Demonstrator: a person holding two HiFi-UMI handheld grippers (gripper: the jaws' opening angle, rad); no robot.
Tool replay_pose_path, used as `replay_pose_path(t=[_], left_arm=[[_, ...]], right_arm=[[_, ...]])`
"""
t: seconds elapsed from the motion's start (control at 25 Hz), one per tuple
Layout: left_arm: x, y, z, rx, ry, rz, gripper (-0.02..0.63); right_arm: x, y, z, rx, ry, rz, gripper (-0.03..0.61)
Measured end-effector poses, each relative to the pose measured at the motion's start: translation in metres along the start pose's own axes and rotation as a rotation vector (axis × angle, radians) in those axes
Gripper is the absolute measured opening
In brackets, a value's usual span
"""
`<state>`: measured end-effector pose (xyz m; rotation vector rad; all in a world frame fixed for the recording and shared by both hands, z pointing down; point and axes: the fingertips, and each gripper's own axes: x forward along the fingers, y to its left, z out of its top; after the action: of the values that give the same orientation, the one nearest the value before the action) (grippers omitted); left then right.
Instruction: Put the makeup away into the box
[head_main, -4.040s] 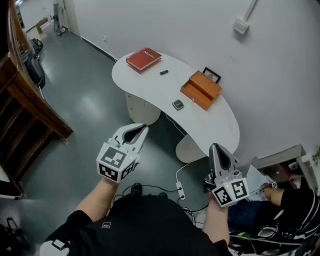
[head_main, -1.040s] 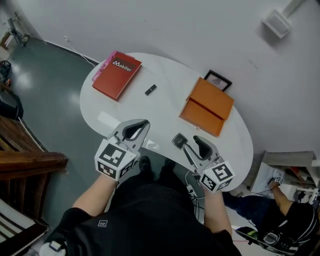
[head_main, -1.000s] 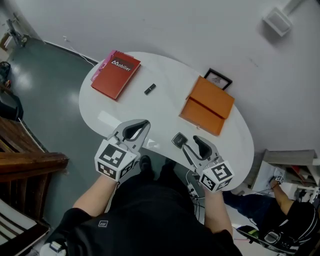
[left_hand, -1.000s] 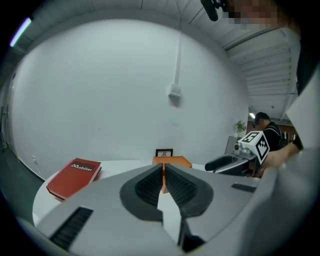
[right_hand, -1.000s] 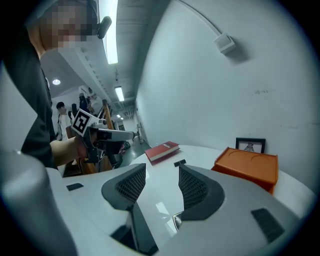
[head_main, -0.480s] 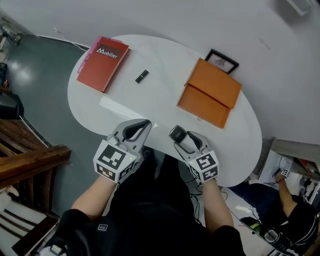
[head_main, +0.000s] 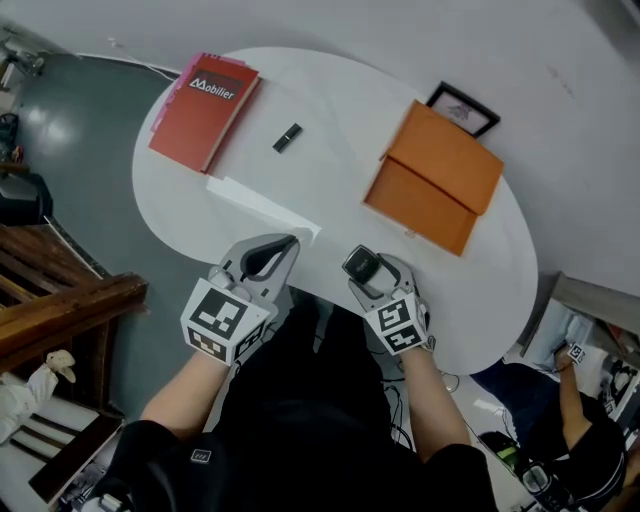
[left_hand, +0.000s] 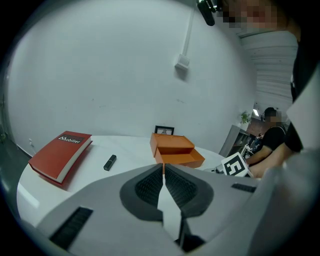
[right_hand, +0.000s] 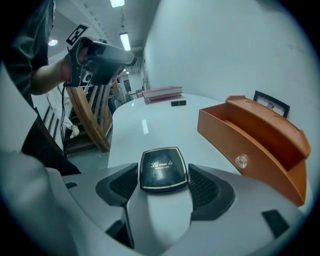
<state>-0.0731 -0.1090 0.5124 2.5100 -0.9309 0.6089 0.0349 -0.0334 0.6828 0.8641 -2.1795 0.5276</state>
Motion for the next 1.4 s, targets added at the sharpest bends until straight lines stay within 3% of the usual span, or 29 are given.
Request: replay_pose_path(t=[0.24, 0.48, 0.64, 0.92, 1.2, 1.4], left_arm=[[0.002, 0.004, 0.008, 0.0, -0.009, 0.001, 0.023], [-0.006, 0.001, 0.026, 0.009, -0.043, -0.006, 0.023], [-0.01, -0.003, 0.04, 0.018, -0.07, -0.005, 0.023], [-0.016, -0.015, 0.063, 0.035, -0.124, -0.004, 0.023], [-0.011, -0.029, 0.084, 0.058, -0.158, -0.002, 0.023], [-0.003, -0.039, 0.091, 0.061, -0.155, -0.004, 0.023]], right_arm=[[0.014, 0.004, 0.003, -0.095, 0.057, -0.024, 0.276], [0.012, 0.01, 0.003, -0.079, 0.113, 0.03, 0.276], [-0.005, 0.005, 0.011, -0.053, 0.099, 0.031, 0.276], [-0.047, -0.012, 0.031, -0.099, 0.049, -0.032, 0.276], [-0.093, -0.051, 0.062, -0.086, -0.04, -0.094, 0.276], [-0.111, -0.097, 0.062, -0.047, -0.049, -0.15, 0.276]])
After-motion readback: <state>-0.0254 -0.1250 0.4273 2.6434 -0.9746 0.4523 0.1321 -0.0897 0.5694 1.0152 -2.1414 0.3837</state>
